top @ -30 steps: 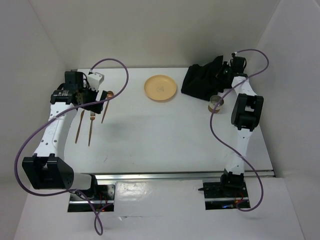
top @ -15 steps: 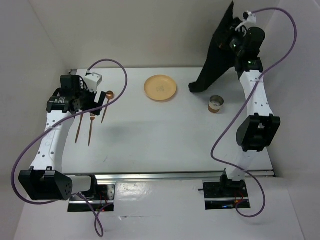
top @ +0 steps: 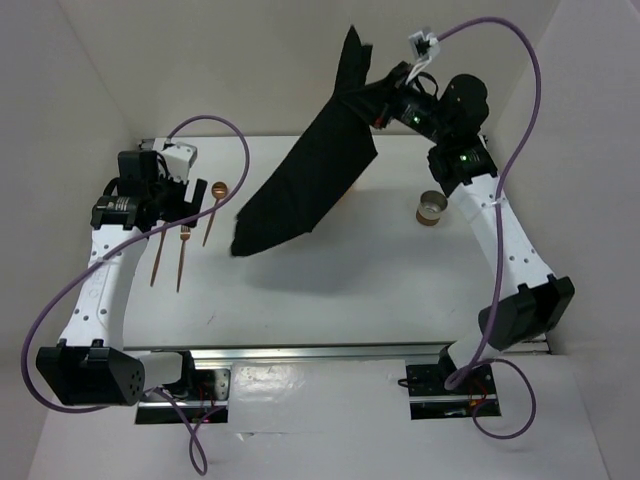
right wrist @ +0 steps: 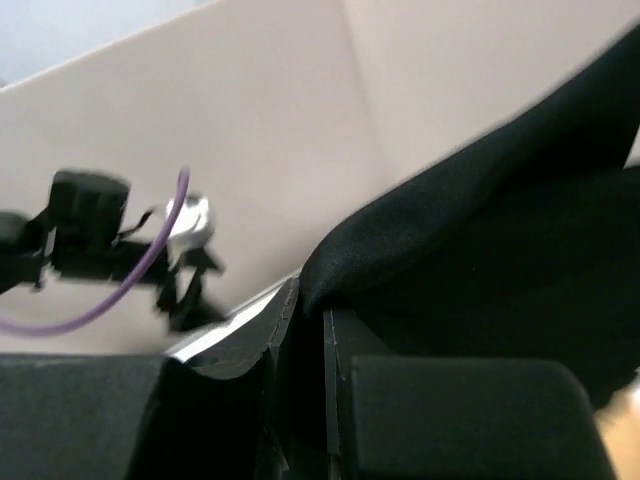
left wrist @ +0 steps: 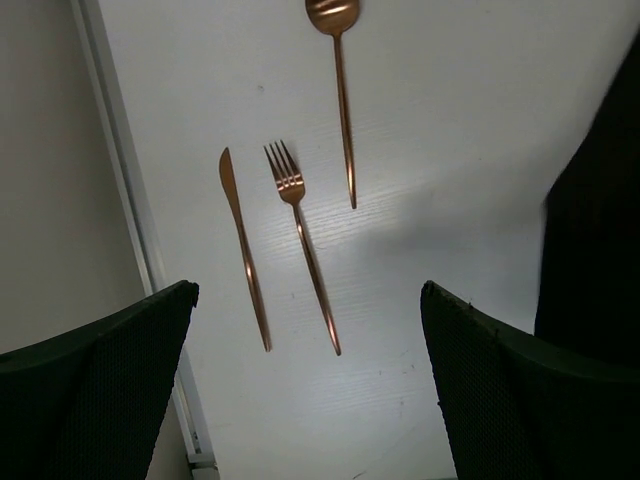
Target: Set the dinner table for one person
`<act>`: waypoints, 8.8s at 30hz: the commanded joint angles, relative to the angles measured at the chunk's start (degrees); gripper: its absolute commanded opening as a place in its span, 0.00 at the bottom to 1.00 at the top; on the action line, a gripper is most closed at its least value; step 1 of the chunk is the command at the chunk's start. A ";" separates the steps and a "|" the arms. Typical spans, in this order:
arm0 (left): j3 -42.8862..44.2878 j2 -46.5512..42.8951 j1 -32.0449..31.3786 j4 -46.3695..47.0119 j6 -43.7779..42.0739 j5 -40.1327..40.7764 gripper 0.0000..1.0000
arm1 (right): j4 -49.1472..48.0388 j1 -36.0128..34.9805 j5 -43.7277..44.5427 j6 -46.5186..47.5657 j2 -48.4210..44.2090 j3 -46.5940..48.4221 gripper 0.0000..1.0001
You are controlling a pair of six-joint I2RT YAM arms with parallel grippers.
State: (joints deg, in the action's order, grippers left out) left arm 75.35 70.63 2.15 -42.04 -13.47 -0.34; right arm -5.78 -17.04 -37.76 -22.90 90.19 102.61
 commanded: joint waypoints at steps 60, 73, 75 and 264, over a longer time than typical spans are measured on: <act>-14.97 16.48 -34.93 8.66 -11.84 14.94 0.99 | 42.61 3.68 35.21 -23.94 -15.84 -65.69 0.94; -27.89 25.95 -43.73 8.29 -3.66 17.74 0.94 | 41.03 3.68 32.84 -26.14 -15.31 -70.87 0.93; -28.59 25.96 -43.73 7.68 -4.27 17.05 0.94 | 41.03 3.68 31.61 -26.67 -16.45 -71.49 0.93; -2.67 7.33 -3.73 1.88 7.15 9.30 1.00 | 45.42 9.49 48.30 3.48 10.45 -11.38 0.00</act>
State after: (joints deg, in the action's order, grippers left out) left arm 70.87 78.24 -1.89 -39.92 -5.89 9.13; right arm 39.18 -3.03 10.76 -20.38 106.45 88.73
